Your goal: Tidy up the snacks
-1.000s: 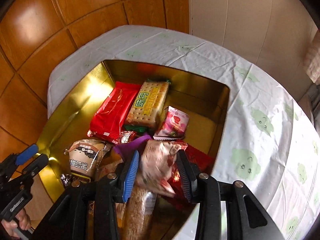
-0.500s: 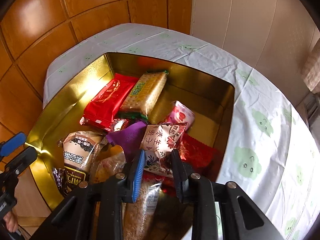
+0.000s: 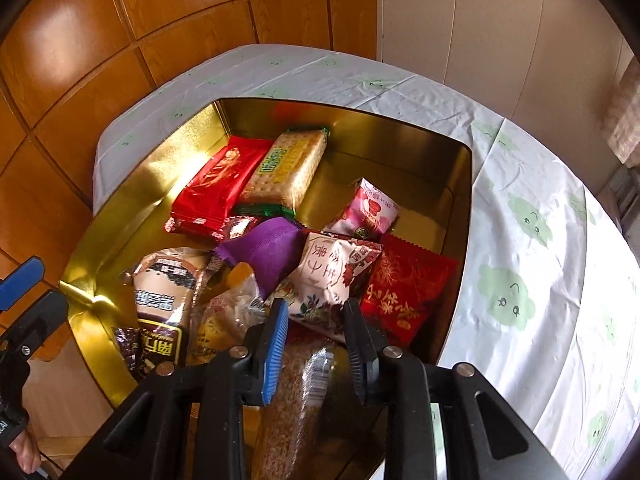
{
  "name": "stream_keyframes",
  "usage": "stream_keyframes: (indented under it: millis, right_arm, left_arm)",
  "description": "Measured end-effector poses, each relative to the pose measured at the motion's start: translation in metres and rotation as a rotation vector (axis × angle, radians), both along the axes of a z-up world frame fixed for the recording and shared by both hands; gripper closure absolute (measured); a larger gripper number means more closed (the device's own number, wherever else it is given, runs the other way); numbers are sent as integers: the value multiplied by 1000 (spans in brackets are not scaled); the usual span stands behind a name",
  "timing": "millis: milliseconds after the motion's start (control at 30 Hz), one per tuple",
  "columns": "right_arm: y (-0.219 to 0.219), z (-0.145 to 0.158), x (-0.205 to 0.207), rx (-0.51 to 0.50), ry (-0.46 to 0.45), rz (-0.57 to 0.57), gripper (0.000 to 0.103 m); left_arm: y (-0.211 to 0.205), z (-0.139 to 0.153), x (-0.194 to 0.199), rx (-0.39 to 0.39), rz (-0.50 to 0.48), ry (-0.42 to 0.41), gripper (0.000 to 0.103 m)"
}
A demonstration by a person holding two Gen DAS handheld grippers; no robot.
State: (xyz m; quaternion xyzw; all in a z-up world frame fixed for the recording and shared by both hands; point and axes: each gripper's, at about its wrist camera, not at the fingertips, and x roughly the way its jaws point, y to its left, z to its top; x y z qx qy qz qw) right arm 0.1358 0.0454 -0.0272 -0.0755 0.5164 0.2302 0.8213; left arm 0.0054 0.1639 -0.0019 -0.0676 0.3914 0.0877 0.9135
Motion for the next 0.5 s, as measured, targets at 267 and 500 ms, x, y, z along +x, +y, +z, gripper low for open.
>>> stream_keyframes:
  millis: [267,500]
  right_arm:
    - [-4,13,-21,-1,-46,-14,70]
    - [-17,28,-42,27,-116,-82,70]
  left_arm:
    - [-6,5,-6,8,-11,-13,35]
    - [-13,10,-13,15,-17,-31,26]
